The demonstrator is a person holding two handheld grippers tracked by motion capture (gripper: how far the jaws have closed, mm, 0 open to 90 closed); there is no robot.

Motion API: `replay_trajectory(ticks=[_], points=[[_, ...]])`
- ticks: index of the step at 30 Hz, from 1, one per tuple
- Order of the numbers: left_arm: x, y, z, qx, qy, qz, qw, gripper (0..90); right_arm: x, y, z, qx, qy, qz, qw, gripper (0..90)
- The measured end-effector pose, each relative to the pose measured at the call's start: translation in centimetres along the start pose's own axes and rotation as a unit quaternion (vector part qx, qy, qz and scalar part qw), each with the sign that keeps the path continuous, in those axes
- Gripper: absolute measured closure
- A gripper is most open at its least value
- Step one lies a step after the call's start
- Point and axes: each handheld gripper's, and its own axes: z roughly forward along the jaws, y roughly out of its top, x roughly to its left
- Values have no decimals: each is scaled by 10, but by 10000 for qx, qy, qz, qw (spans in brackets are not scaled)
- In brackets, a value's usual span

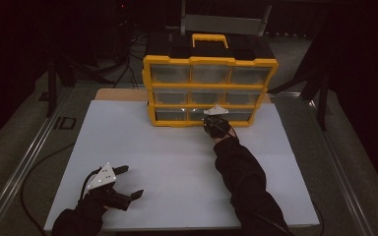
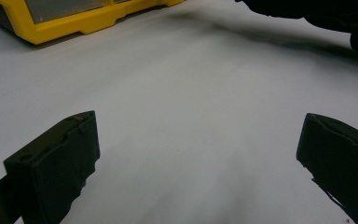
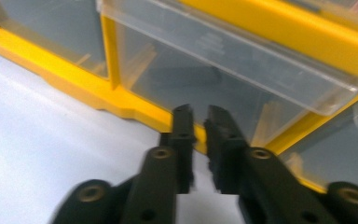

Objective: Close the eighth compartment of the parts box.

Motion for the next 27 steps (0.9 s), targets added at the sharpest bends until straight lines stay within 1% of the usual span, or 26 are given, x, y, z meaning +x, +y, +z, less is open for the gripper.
replay_trajectory(ticks=[1, 3, 4, 5, 6, 7, 9, 10, 11, 12, 13, 14, 15, 16, 17, 19, 20, 24, 25, 27], points=[[0, 0, 0, 0, 0, 0, 10000, 0, 1, -1, -1, 8, 12, 29, 10000, 760], [0, 0, 0, 1, -1, 0, 10000, 0, 1, -1, -1, 8, 12, 29, 10000, 760], [0, 0, 0, 6, 1, 1, 10000, 0, 1, -2, -1, 12, 36, 75, 10000, 742], [0, 0, 0, 6, 0, 2, 10000, 0, 2, -5, -3, -36, 79, 167, 9998, 663], [0, 0, 0, 7, 3, 8, 10000, 0, 2, -5, -3, -36, 79, 167, 9998, 663], [0, 0, 0, 5, 7, 15, 10000, 0, 2, -6, -4, -81, 88, 224, 9997, 591], [0, 0, 0, 3, 9, 13, 10000, 0, 2, -6, -4, -81, 88, 224, 9997, 591], [0, 0, 0, -13, 12, 8, 10000, 0, 2, -6, -5, -88, 93, 250, 9996, 563], [0, 0, 0, -22, 10, 3, 10000, 0, 3, -7, -5, -85, 116, 293, 9995, 494], [0, 0, 0, -22, 12, 0, 10000, 0, 3, -7, -5, -85, 130, 319, 9994, 464], [0, 0, 0, -19, 5, -10, 10000, 0, 3, -7, -5, -68, 228, 351, 9991, 400], [0, 0, 0, -19, 5, -10, 10000, 0, 4, -6, -5, -54, 251, 348, 9991, 367], [0, 0, 0, -13, 4, -7, 10000, 0, 4, -6, -5, -54, 251, 348, 9991, 367], [0, 0, 0, -12, 3, -7, 10000, 0, 5, -6, -5, -61, 326, 304, 9990, 323], [0, 0, 0, -12, 1, -5, 10000, 0, 5, -6, -5, -61, 326, 304, 9990, 323], [0, 0, 0, -15, 0, -11, 10000, 0, 8, -7, -6, -73, 341, 255, 9991, 261], [0, 0, 0, -12, 0, -11, 10000, 0, 8, -7, -6, -73, 341, 255, 9991, 261], [0, 0, 0, 1, 0, 3, 10000, 0, 10, -7, -5, 43, 433, 274, 9987, 143], [0, 0, 0, 3, 0, -2, 10000, 0, 10, -8, -4, 148, 478, 295, 9983, 128], [0, 0, 0, -1, 1, -6, 10000, 0, 10, -8, -4, 148, 478, 295, 9983, 128]])
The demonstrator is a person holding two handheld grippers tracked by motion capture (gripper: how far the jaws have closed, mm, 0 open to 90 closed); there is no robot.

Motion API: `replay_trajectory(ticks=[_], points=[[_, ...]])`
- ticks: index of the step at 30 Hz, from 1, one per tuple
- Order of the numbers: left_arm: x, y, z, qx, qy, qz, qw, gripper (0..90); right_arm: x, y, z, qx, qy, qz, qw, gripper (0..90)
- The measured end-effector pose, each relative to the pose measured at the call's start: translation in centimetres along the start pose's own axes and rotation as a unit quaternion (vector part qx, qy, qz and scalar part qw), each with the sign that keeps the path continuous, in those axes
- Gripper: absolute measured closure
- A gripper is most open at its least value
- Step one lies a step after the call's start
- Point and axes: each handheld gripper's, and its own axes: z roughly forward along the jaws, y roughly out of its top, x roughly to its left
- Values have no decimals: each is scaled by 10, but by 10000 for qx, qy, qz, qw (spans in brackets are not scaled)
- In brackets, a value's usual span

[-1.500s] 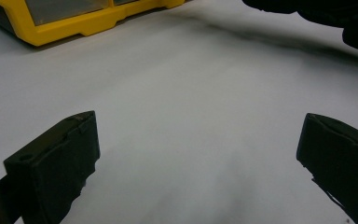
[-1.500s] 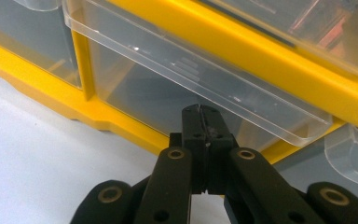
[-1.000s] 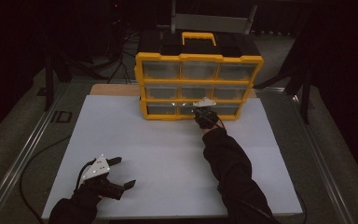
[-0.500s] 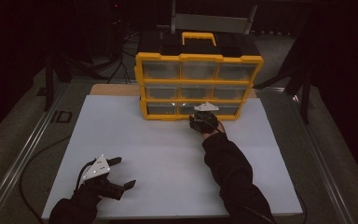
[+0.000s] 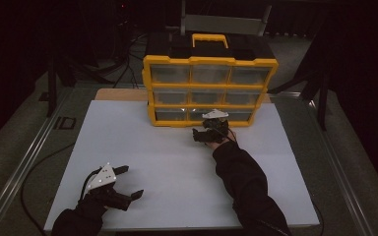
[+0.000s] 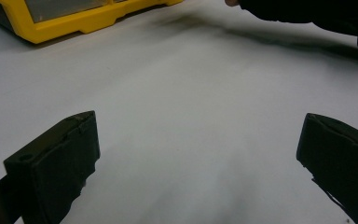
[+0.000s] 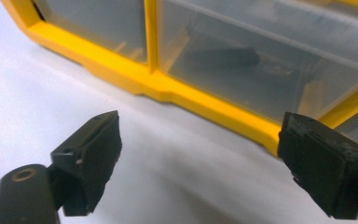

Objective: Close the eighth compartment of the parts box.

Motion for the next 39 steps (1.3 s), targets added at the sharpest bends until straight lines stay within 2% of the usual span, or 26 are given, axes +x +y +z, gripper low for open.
replay_trajectory(ticks=[1, 12, 15, 23, 25, 28, 31, 34, 39], points=[[0, 0, 0, 1, 0, 9, 10000, 0, 0, -2, 0, 40, 18, 60, 10000, 96], [0, 0, 1, 0, 1, -4, 10000, 0, -1, -2, -4, 10, 214, -30, 9998, 89], [0, 0, 1, -4, -2, -11, 10000, 0, 0, -1, -6, -8, 328, -134, 9994, 89], [0, 0, 2, 8, 5, -4, 10000, 0, 1, 0, -11, -108, 403, -272, 9988, 89], [0, 0, 1, 18, 3, 16, 10000, 0, 1, 0, -13, -112, 523, -271, 9982, 90], [0, 0, 2, 17, -4, 15, 10000, 0, 1, -1, -15, -133, 522, -331, 9980, 90], [0, 0, 1, 31, -5, 31, 10000, 0, 1, -1, -17, -174, 532, -339, 9979, 90], [0, 0, 1, 26, -2, 29, 10000, 0, -4, -1, -21, -135, 702, -281, 9970, 91], [-1, -1, 2, 45, -9, 31, 10000, 0, -4, -3, -26, -176, 728, -295, 9968, 91]])
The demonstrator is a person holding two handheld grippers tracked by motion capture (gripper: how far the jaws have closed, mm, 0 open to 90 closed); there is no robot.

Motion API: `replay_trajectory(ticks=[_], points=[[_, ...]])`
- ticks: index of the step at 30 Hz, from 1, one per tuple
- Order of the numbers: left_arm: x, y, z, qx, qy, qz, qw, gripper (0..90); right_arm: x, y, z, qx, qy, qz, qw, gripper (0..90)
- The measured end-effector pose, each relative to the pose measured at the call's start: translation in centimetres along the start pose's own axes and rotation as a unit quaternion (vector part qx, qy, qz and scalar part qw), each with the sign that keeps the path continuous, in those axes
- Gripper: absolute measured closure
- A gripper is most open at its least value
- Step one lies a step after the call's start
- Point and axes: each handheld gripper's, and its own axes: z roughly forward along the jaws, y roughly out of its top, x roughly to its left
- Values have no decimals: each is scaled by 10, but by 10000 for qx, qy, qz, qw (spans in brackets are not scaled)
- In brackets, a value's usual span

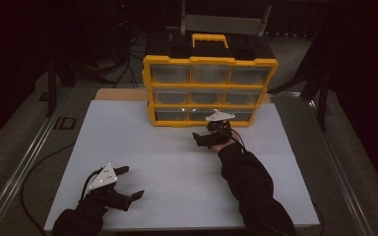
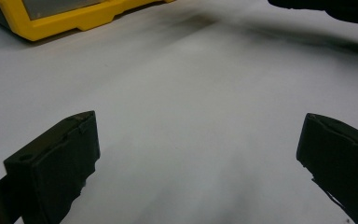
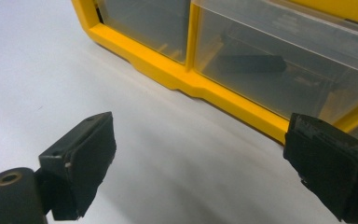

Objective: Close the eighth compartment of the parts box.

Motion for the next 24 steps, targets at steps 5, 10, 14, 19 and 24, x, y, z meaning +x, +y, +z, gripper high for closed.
replay_trajectory(ticks=[5, 10, 14, 19, 24], points=[[0, 0, 1, 25, -5, -9, 10000, 0, 1, -4, -9, -53, 45, -55, 10000, 91], [0, 0, 1, 29, -2, 2, 10000, 0, -1, -9, -18, -55, 92, -159, 9998, 91], [0, 0, 1, 31, 1, -7, 10000, 0, -1, -14, -26, -138, 136, -196, 9996, 91], [0, 0, 1, 53, 17, 20, 10000, 0, -3, -21, -40, -193, 166, -266, 9993, 91], [-1, 0, 1, 19, 12, 5, 10000, 0, -6, -28, -50, -250, 204, -256, 9992, 90]])
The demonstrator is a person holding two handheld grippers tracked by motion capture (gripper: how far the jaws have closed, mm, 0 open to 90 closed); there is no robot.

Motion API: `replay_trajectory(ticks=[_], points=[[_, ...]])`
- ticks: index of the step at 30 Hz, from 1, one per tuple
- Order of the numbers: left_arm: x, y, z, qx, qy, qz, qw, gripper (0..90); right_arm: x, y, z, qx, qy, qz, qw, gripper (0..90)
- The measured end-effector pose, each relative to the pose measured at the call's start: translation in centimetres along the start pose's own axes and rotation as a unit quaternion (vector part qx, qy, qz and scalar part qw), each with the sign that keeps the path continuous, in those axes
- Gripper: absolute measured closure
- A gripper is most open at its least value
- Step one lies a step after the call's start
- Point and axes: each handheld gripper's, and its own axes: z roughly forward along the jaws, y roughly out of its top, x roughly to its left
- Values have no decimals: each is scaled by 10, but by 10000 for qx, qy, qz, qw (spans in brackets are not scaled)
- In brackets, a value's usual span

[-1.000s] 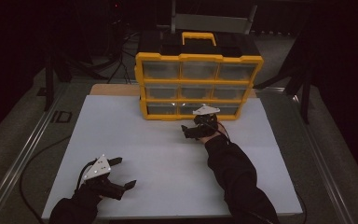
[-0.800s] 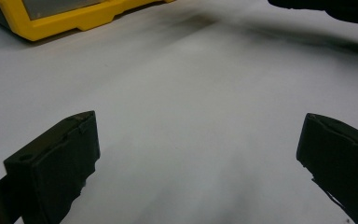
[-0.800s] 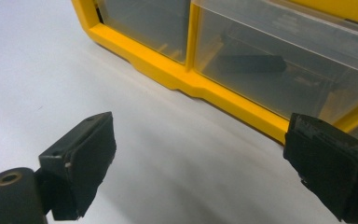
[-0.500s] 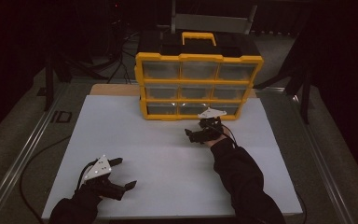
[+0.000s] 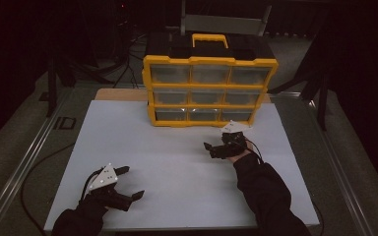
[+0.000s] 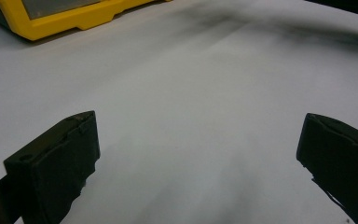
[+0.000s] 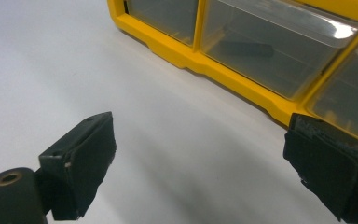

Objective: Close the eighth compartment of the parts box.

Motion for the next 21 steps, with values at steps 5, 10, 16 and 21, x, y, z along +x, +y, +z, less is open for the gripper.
replay_trajectory(ticks=[5, 10, 16, 21], points=[[0, 0, 0, 3, 0, -5, 10000, 0, -1, -8, -13, -40, 9, -24, 10000, 90], [0, 0, 0, 1, 7, -7, 10000, 0, -4, -18, -22, -51, 62, 30, 10000, 91], [0, 0, 0, 9, 12, -3, 10000, 0, -6, -32, -35, -86, 96, 95, 9999, 90], [0, 0, 0, 5, 15, -2, 10000, 0, -6, -42, -47, -121, 101, 109, 9998, 91]])
